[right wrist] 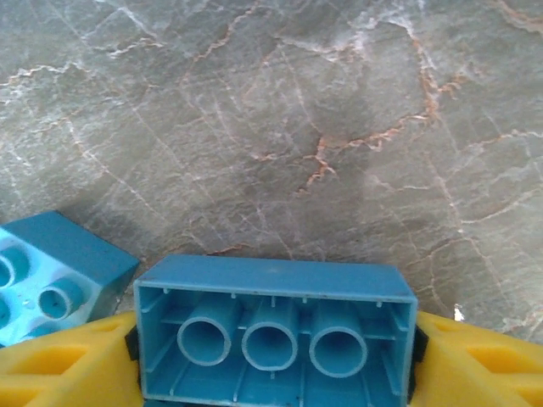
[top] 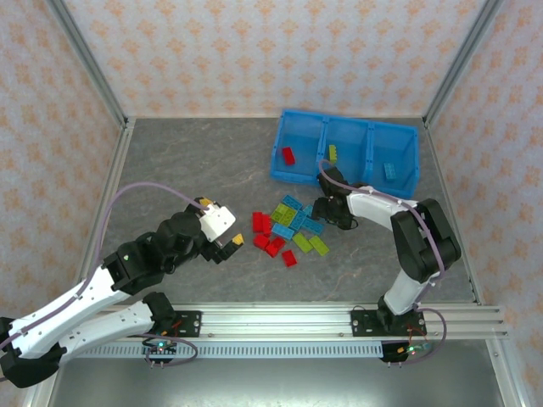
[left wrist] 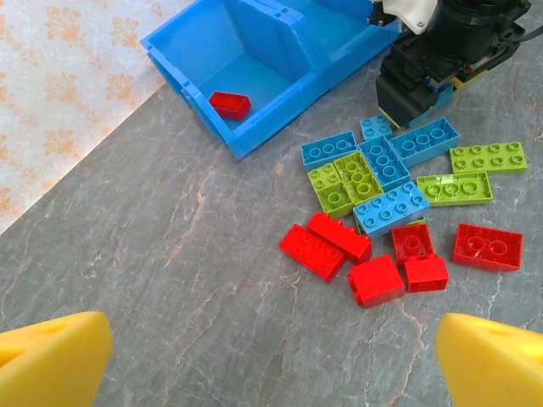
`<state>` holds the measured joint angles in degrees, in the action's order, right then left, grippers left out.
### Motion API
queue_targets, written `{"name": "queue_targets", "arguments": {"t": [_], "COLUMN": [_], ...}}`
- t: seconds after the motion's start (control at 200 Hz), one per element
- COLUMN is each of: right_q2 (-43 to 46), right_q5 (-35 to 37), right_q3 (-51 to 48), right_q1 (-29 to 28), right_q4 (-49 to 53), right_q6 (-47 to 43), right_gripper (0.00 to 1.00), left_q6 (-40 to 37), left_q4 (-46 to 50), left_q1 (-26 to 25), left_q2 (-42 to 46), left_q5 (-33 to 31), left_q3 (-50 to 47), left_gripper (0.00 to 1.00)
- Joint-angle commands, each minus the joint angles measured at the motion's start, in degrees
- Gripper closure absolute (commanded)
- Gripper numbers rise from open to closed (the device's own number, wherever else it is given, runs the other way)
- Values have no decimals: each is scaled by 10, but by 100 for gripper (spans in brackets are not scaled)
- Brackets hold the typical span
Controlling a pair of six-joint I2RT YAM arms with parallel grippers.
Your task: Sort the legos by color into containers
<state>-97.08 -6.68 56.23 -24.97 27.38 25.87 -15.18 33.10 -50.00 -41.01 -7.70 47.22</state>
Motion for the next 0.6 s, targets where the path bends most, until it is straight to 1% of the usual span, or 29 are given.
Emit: {"name": "queue_targets", "arguments": {"t": [0.0,0.1,0.245,0.365,0.435,0.475,0.54,0.596], "right_q2": [7,72,211,303,324,319,296,246], "right_q5": [34,42,92,149,168,164,118,73], "right_q3": [-4,-30,-58,-42,-12,7,38,62], "right_q1": [0,0,1,15,53,89,158,212], "right_q4": [23,9,17,41,55,58,48,31], "right_q6": [2,14,32,29,17,12,10,16], "right_gripper": [32,40,44,47,48,48,48,48], "left_q6": [-17,-22,-26,-29,-29,-29,-31,-32], "left_q4": [-10,-12,-16,-20,-21,-23,-28,-32], "left_q1": [1,2,1,1,2,1,2,2], "left_q2": [2,4,8,11,14,17,22,26], "left_q5": [10,17,19,18,21,24,29,32], "left_q3": [-8,-11,-16,-18,-20,-20,-23,-27], "left_gripper": [2,0,0,0,0,0,0,0]}}
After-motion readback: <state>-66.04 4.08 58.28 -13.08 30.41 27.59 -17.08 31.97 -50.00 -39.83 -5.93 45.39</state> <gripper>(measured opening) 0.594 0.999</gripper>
